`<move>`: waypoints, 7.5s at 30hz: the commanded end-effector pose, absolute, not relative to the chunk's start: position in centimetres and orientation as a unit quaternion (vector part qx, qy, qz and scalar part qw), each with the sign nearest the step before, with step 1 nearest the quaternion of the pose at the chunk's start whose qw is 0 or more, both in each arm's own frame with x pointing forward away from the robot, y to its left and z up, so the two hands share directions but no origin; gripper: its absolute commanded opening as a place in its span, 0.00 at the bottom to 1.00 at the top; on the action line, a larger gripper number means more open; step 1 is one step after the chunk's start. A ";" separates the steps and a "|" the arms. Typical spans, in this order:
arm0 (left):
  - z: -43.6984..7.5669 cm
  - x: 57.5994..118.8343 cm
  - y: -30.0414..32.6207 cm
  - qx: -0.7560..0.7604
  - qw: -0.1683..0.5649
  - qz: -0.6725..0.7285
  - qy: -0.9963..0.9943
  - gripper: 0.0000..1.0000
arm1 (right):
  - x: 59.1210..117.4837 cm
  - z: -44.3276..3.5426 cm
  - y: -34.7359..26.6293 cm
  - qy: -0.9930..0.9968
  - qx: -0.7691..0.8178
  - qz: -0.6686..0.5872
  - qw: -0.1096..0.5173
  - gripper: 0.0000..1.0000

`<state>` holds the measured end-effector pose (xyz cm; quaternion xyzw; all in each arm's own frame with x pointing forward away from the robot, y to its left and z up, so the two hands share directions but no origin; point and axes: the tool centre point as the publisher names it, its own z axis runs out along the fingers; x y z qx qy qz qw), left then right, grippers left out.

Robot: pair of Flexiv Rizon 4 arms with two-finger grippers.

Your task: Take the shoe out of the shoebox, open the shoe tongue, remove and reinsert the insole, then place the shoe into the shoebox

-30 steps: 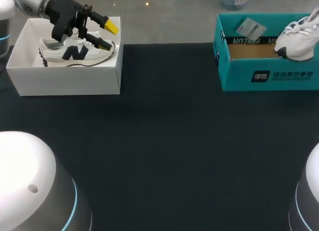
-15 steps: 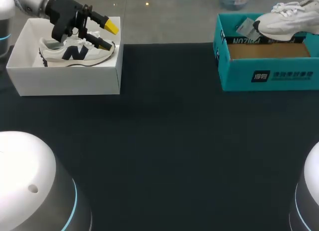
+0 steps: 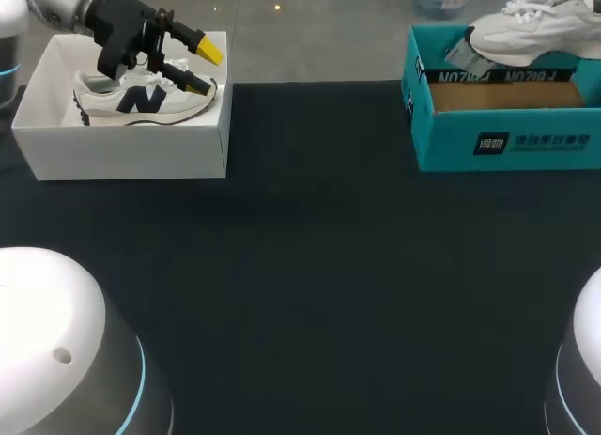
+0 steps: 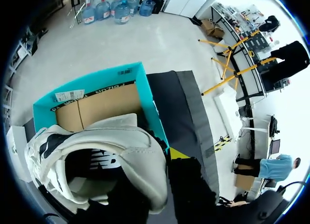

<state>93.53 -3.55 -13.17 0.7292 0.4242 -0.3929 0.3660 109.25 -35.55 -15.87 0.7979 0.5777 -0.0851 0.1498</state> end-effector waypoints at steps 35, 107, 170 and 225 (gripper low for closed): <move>-13.1 93.5 -3.5 0.730 0.365 -0.392 0.424 1.00 | 106.9 -31.5 -34.3 0.536 0.821 -0.120 0.159 0.00; -13.1 93.5 -3.5 0.730 0.365 -0.392 0.424 1.00 | 104.4 -14.5 -21.9 0.543 0.828 0.036 0.132 1.00; -14.6 108.3 8.1 0.833 0.050 -0.066 0.548 1.00 | 104.4 -14.5 -21.9 0.543 0.828 0.036 0.132 1.00; -25.7 119.1 25.7 0.694 -0.063 0.020 0.717 1.00 | 104.4 -14.5 -21.9 0.543 0.828 0.036 0.132 1.00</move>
